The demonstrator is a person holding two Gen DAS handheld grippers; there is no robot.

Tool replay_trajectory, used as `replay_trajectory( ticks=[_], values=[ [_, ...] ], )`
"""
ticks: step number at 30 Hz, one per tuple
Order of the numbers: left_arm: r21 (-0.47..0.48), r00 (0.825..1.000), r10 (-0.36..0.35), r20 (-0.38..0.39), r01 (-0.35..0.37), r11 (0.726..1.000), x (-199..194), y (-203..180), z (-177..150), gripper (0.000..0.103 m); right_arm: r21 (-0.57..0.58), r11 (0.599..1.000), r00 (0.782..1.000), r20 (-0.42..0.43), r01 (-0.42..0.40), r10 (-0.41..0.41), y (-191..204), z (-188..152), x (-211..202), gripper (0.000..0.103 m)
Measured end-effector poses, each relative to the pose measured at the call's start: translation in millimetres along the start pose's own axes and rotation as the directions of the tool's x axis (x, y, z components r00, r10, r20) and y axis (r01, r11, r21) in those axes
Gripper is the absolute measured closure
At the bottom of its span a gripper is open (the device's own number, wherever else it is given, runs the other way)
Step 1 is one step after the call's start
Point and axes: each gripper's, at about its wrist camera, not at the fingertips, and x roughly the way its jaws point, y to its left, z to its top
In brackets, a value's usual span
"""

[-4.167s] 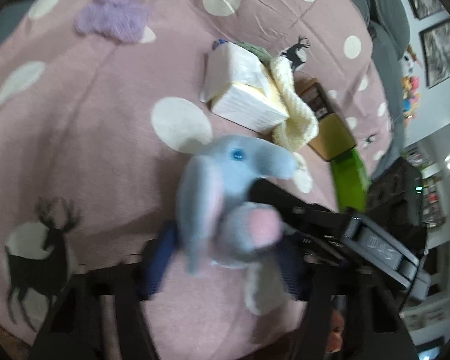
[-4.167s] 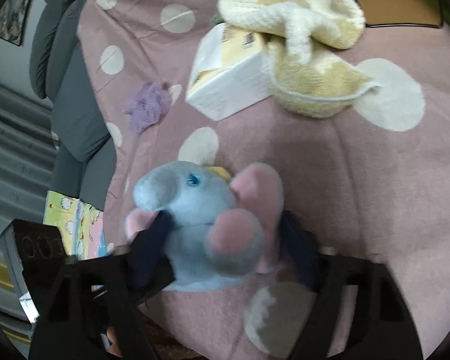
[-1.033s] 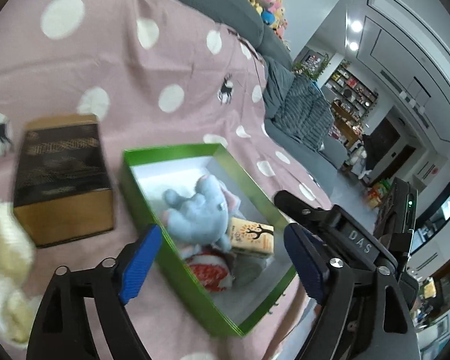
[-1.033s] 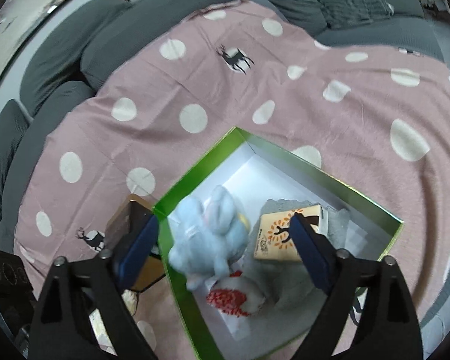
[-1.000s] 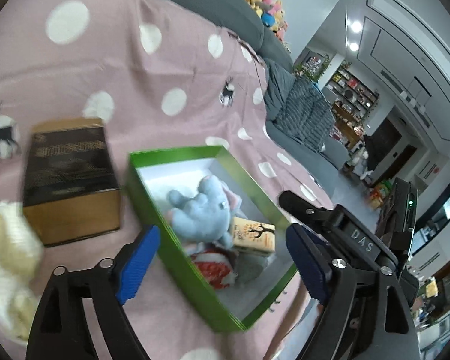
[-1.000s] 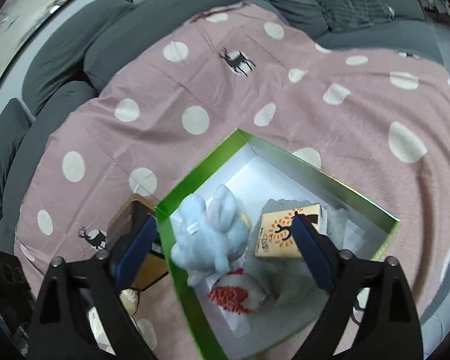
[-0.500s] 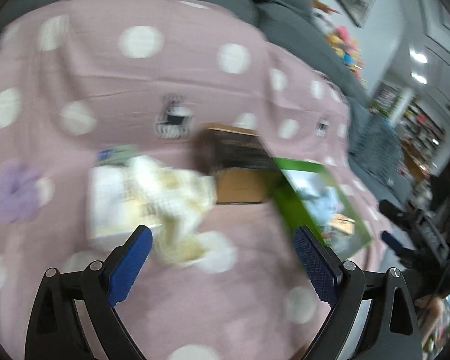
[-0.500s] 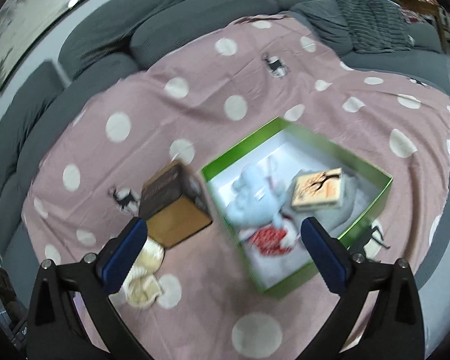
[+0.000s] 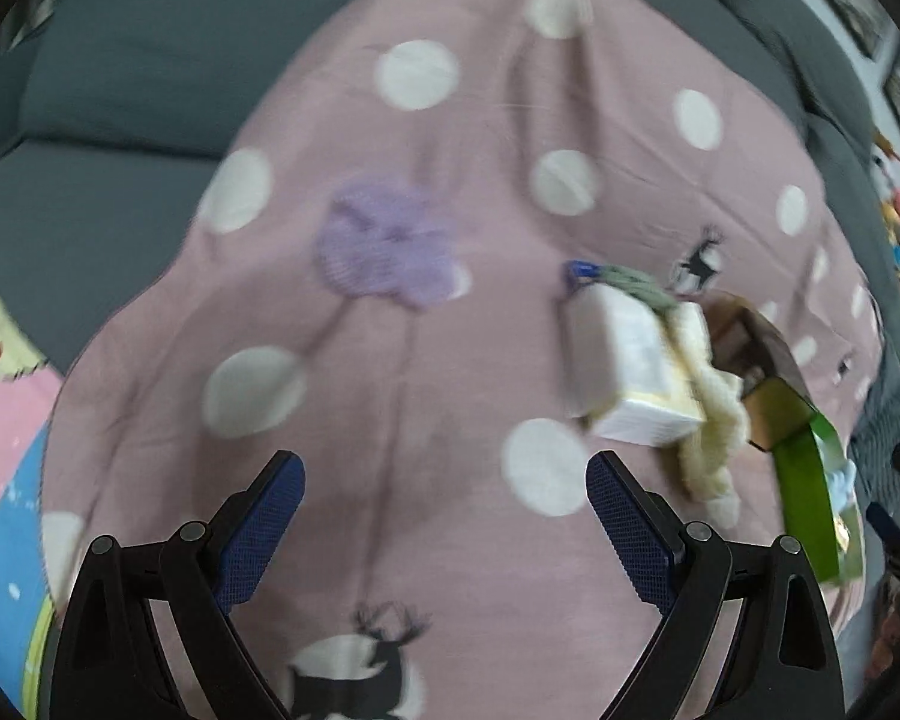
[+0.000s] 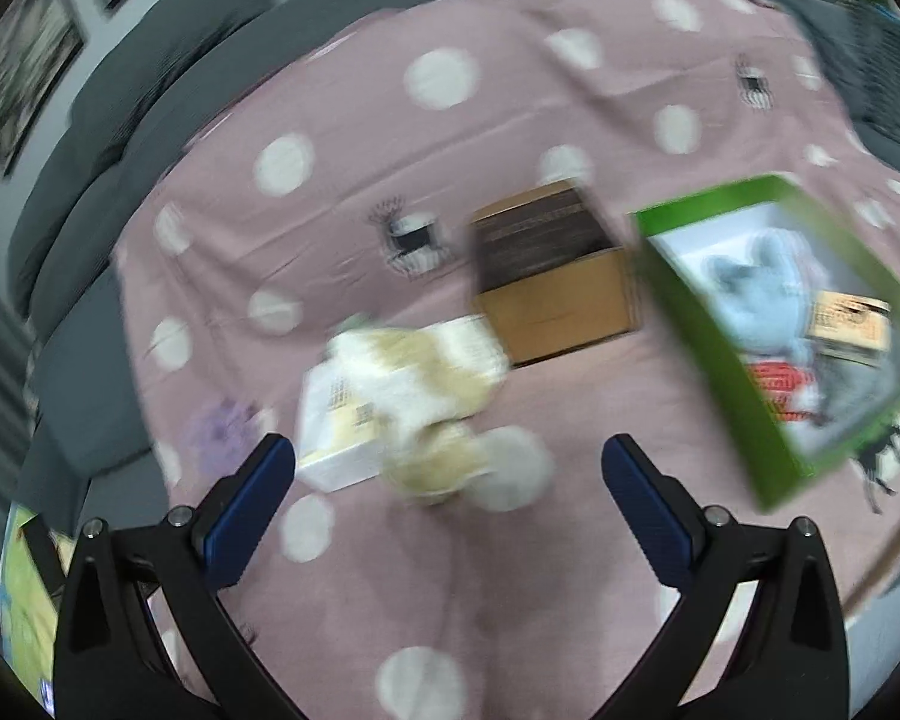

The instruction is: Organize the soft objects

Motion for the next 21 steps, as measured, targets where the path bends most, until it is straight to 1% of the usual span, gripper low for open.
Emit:
replay_trajectory(
  ticks=[3,6,9,12,13,14,17,20,21],
  values=[
    [-0.043,0.999,0.034,0.001,-0.034,0.998,2,19,-1,0.008,-0.074,0.995,0.997,-0.045,-0.068,0.065,41,-2,17,0.001],
    [-0.076,0.998,0.055,0.006,-0.054,0.996,2,33,-1,0.008,-0.131,0.982,0.987,-0.102,-0.138,0.125,78,-5,39,0.001],
    [-0.114,0.997,0.071,0.006,-0.069,0.991,5,46,-1,0.008,-0.174,0.961,0.966,-0.184,-0.214,0.182,116,-9,70,0.002],
    [-0.15,0.996,0.094,0.002,-0.093,0.984,7,59,1,0.008,-0.201,0.935,0.934,-0.271,-0.292,0.233,155,-13,107,0.003],
    [-0.16,0.995,0.104,0.001,-0.103,0.982,8,65,3,0.008,-0.212,0.929,0.925,-0.3,-0.303,0.233,169,-15,124,0.004],
    [-0.166,0.994,0.107,0.0,-0.106,0.98,7,68,5,0.008,-0.223,0.927,0.921,-0.318,-0.303,0.224,180,-18,136,0.005],
    [-0.191,0.994,0.109,-0.014,-0.109,0.976,11,78,10,0.008,-0.277,0.922,0.92,-0.355,-0.271,0.164,212,-25,177,0.007],
    [-0.201,0.993,0.116,-0.017,-0.118,0.972,14,85,15,0.008,-0.3,0.916,0.912,-0.385,-0.268,0.141,236,-31,218,0.011],
    [-0.204,0.992,0.124,-0.019,-0.125,0.971,15,87,17,0.008,-0.304,0.915,0.91,-0.393,-0.264,0.132,240,-32,226,0.013]
  ],
)
